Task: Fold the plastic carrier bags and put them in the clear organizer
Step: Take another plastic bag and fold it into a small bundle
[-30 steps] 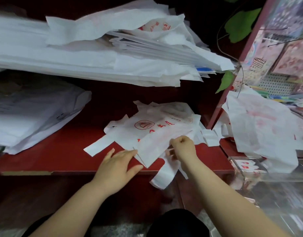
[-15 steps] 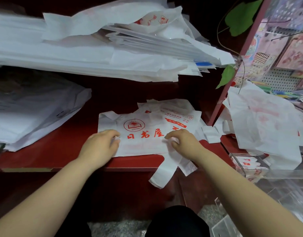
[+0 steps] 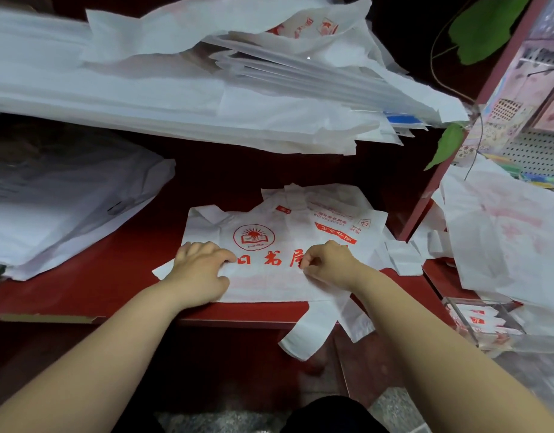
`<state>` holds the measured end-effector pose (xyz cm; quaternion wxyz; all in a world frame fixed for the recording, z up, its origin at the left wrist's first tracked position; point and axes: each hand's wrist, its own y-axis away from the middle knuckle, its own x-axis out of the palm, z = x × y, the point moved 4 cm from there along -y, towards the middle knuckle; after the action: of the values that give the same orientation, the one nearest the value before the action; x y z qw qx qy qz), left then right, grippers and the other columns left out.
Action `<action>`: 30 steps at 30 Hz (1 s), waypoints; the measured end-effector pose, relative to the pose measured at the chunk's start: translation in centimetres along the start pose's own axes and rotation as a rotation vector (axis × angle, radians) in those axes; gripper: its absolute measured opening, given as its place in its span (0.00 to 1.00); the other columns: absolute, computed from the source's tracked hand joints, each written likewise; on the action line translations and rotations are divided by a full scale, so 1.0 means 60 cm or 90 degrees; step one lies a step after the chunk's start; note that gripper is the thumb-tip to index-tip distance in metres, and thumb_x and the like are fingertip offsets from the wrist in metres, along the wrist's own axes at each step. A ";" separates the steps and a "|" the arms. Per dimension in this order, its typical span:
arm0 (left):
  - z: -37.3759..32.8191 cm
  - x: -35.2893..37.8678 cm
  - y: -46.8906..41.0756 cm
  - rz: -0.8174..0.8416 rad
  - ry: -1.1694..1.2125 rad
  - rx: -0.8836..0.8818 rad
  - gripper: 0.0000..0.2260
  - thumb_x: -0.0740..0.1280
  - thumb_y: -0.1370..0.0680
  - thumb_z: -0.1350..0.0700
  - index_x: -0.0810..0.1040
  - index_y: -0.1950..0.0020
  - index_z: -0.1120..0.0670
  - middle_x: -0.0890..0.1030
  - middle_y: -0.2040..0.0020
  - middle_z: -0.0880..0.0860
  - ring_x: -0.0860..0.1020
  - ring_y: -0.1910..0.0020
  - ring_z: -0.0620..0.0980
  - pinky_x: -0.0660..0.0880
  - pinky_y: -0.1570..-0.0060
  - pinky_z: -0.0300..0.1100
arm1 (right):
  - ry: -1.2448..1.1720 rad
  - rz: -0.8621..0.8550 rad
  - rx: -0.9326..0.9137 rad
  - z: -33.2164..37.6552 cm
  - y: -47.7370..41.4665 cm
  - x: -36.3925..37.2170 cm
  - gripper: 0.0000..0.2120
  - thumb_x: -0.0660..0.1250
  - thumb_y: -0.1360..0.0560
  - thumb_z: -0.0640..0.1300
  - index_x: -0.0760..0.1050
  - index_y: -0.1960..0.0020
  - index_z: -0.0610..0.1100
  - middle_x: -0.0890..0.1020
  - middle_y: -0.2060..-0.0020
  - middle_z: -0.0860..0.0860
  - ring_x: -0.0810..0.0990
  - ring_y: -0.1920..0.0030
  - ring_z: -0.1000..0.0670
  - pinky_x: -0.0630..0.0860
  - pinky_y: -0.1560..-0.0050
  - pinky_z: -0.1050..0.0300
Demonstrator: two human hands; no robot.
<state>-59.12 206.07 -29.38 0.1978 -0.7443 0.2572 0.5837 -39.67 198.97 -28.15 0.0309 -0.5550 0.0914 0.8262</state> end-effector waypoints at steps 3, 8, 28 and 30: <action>-0.002 -0.006 -0.009 -0.016 0.022 -0.017 0.17 0.60 0.22 0.48 0.69 0.34 0.46 0.67 0.36 0.48 0.59 0.32 0.50 0.48 0.32 0.42 | 0.057 -0.020 -0.012 0.002 -0.004 0.000 0.07 0.59 0.23 0.41 0.76 0.55 0.46 0.81 0.53 0.51 0.75 0.51 0.50 0.61 0.39 0.55; -0.012 -0.010 -0.020 -0.008 -0.002 -0.016 0.09 0.62 0.24 0.41 0.73 0.53 0.45 0.67 0.48 0.46 0.63 0.36 0.49 0.52 0.34 0.43 | 0.093 -0.056 -0.028 0.004 -0.008 0.003 0.06 0.57 0.22 0.43 0.72 0.55 0.48 0.80 0.57 0.51 0.72 0.58 0.52 0.57 0.45 0.58; -0.128 0.055 0.046 -0.048 -0.032 0.039 0.25 0.47 0.19 0.44 0.47 0.23 0.50 0.50 0.23 0.49 0.46 0.25 0.46 0.39 0.29 0.47 | 0.196 -0.080 -0.031 0.019 0.012 0.010 0.19 0.56 0.21 0.48 0.64 0.31 0.50 0.78 0.42 0.51 0.68 0.41 0.49 0.60 0.44 0.56; -0.130 0.058 0.056 -0.068 -0.062 0.025 0.26 0.46 0.19 0.42 0.47 0.23 0.51 0.50 0.23 0.49 0.46 0.25 0.48 0.39 0.29 0.47 | 0.189 -0.082 -0.023 0.021 0.014 0.010 0.19 0.56 0.21 0.48 0.65 0.31 0.50 0.78 0.42 0.51 0.68 0.40 0.49 0.61 0.42 0.55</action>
<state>-54.58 198.25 -30.84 0.2551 -0.7236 0.2186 0.6029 -41.19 198.38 -28.16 0.0600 -0.6761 0.0439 0.7330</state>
